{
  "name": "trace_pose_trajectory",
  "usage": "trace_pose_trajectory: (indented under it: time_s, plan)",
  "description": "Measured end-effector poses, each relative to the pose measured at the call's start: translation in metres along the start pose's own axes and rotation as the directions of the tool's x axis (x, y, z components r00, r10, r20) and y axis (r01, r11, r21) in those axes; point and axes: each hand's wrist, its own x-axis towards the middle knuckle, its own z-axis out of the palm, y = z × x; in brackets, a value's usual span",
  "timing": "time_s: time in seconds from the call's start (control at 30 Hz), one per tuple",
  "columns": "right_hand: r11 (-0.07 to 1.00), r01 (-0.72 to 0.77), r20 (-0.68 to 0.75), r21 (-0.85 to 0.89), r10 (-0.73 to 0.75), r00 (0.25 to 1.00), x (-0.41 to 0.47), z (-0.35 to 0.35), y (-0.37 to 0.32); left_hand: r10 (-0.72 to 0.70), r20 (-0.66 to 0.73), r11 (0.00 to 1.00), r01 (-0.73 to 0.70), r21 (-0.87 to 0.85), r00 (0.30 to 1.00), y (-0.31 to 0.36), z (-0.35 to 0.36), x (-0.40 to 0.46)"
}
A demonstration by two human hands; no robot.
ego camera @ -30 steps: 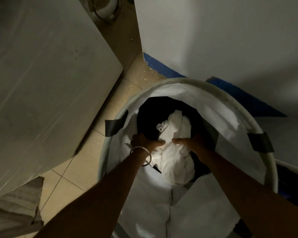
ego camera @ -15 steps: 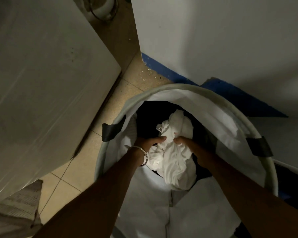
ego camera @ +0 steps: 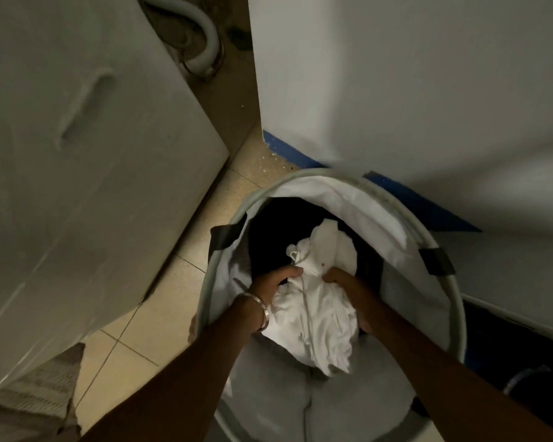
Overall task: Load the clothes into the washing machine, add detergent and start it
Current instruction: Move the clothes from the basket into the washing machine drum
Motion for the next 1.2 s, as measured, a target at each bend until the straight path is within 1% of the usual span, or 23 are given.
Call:
trace_pose_trajectory:
  time_s: [0.07, 0.17, 0.27, 0.37, 0.53, 0.67, 0.77, 0.87, 0.93, 1.0, 1.13, 1.2]
  plan:
    - [1.000, 0.014, -0.024, 0.007, -0.014, 1.000, -0.016, 0.003, -0.005, -0.025, 0.033, 0.999, 0.026, -0.042, 0.999, 0.002, 0.001, -0.017]
    - [0.999, 0.031, -0.036, 0.043, -0.030, 0.999, -0.043, 0.008, -0.012, 0.003, 0.055, 0.998, 0.001, -0.068, 0.999, 0.007, 0.004, -0.039]
    - [0.999, 0.038, -0.008, 0.031, -0.037, 0.999, -0.076, 0.016, -0.023, 0.019, 0.079, 0.997, -0.013, -0.077, 0.997, 0.019, 0.005, -0.077]
    - [0.997, 0.069, -0.002, 0.017, -0.069, 0.998, -0.116, 0.031, -0.039, 0.053, 0.069, 0.997, -0.049, -0.062, 0.996, 0.031, -0.001, -0.117]
    - [0.987, 0.157, 0.025, -0.015, -0.157, 0.987, -0.176, 0.042, -0.054, 0.157, 0.024, 0.988, -0.157, -0.004, 0.987, 0.041, -0.004, -0.165]
    - [0.978, 0.199, 0.027, -0.063, -0.198, 0.980, -0.219, 0.044, -0.060, 0.145, 0.033, 0.989, -0.146, 0.023, 0.989, 0.048, 0.000, -0.201]
    - [0.978, 0.175, -0.004, -0.112, -0.177, 0.984, -0.238, 0.042, -0.062, 0.158, 0.069, 0.987, -0.159, 0.009, 0.985, 0.048, 0.002, -0.224]
    - [0.974, 0.145, -0.089, -0.174, -0.162, 0.983, -0.248, 0.044, -0.063, 0.194, 0.093, 0.981, -0.195, 0.004, 0.977, 0.047, 0.005, -0.242]
    - [0.974, 0.172, -0.114, -0.149, -0.189, 0.975, -0.261, 0.043, -0.065, 0.199, 0.100, 0.978, -0.203, 0.037, 0.975, 0.047, 0.009, -0.257]
    - [0.976, 0.178, -0.119, -0.124, -0.193, 0.974, -0.272, 0.038, -0.067, 0.182, 0.122, 0.982, -0.187, 0.034, 0.976, 0.045, 0.012, -0.271]
    - [0.960, 0.272, -0.041, -0.072, -0.276, 0.960, -0.307, 0.032, -0.067, 0.187, 0.162, 0.979, -0.197, 0.049, 0.969, 0.042, 0.018, -0.303]
    - [0.948, 0.308, -0.052, -0.084, -0.312, 0.949, -0.327, 0.030, -0.067, 0.218, 0.171, 0.971, -0.232, 0.065, 0.961, 0.040, 0.021, -0.316]
